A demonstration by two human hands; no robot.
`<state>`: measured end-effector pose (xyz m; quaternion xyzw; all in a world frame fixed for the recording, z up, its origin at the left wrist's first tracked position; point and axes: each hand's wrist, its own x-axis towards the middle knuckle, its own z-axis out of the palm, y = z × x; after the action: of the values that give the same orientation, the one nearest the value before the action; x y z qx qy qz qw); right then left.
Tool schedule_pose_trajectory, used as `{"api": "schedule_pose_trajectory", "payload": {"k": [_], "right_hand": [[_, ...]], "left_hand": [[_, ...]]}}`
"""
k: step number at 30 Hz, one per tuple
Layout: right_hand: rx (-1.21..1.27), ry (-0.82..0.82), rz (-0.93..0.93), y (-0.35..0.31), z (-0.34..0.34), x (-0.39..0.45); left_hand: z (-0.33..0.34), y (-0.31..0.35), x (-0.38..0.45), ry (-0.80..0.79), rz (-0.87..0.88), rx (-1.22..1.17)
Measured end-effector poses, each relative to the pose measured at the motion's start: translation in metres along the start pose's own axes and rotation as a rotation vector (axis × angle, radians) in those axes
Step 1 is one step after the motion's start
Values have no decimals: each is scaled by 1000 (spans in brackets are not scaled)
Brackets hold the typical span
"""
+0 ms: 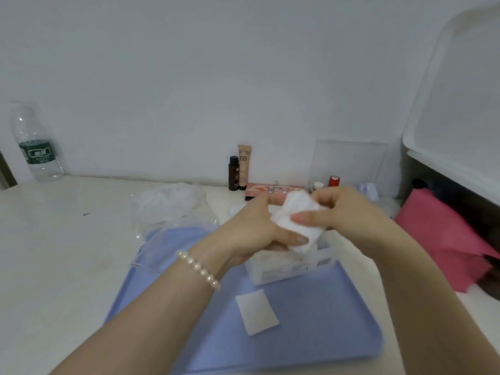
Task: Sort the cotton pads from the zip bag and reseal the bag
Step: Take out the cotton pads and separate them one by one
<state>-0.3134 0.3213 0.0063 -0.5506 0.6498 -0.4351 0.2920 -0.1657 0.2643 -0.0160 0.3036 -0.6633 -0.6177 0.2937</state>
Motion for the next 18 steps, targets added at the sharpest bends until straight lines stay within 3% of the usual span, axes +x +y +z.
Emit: {"api": "schedule_pose_trajectory", "payload": {"k": [3, 5, 7, 10, 13, 18], "right_hand": [[168, 357, 28, 13, -27, 8], [89, 446, 84, 28, -35, 14], [-32, 390, 136, 40, -32, 20], [-230, 297, 138, 54, -19, 28], [-409, 225, 132, 59, -16, 32], [-492, 184, 144, 64, -15, 35]], "left_hand": [[7, -2, 20, 291, 254, 374], [11, -16, 27, 295, 435, 645], [17, -36, 34, 154, 505, 844], [23, -54, 39, 6, 473, 999], [25, -57, 40, -59, 414, 1123], [27, -60, 44, -139, 352, 1245]]}}
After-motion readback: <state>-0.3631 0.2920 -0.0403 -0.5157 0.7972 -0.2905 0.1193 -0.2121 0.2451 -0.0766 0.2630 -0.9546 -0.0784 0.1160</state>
